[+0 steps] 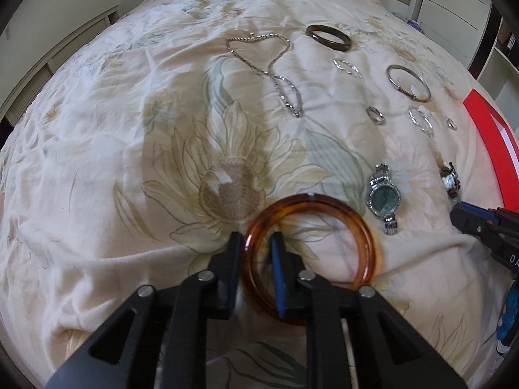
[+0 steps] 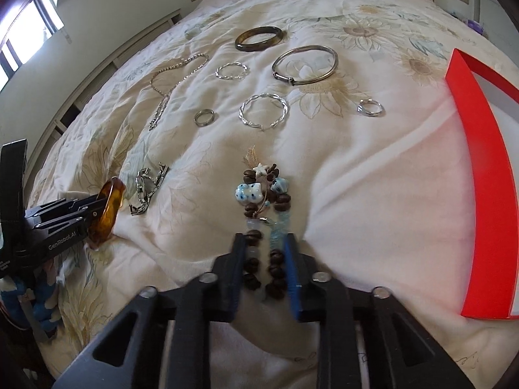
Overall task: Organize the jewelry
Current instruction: 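Grasp the amber bangle with the left tool while the right tool grasps the beaded bracelet, then carry both held pieces over the red box and open both tools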
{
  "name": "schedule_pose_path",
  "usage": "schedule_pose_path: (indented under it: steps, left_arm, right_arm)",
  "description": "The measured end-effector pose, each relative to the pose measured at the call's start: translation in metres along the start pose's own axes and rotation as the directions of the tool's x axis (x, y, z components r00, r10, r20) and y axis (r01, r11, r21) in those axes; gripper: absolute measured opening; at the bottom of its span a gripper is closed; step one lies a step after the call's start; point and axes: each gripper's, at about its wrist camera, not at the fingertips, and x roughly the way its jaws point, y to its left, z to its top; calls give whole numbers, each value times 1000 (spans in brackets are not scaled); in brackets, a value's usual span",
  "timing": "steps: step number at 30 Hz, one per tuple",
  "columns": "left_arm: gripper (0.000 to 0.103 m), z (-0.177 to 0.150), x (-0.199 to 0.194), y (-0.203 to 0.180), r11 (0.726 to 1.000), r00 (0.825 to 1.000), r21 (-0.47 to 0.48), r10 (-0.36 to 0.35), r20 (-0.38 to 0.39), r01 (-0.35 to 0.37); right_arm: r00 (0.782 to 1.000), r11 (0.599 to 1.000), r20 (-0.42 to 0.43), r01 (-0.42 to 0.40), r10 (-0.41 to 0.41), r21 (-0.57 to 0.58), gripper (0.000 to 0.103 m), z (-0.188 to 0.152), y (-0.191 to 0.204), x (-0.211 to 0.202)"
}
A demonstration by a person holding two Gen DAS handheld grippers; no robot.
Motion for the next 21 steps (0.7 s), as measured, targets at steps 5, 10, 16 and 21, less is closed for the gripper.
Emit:
schedule_pose_path:
  steps: [5,10,16,21]
  left_arm:
    - [9,0,-6,5,999,999,-37,-38,-4,38]
    - [8,-1,-26,11,995,998,-70,-68,14,69]
    - [8,-4,-62,12,996,997,-67,-53,64,57]
    - [8,-10,-94,8,997,994,-58,-40,105,46]
  right_arm:
    - [999,998,-3,-53,53,42,16,2,-5,-4]
    - [993,991,20,-113,112,71,16,0,2,-20]
    - [987,988,66,-152,150,40,16,-4,20,-53]
    - [977,985,129,-174,171,16,16,-11,32,-91]
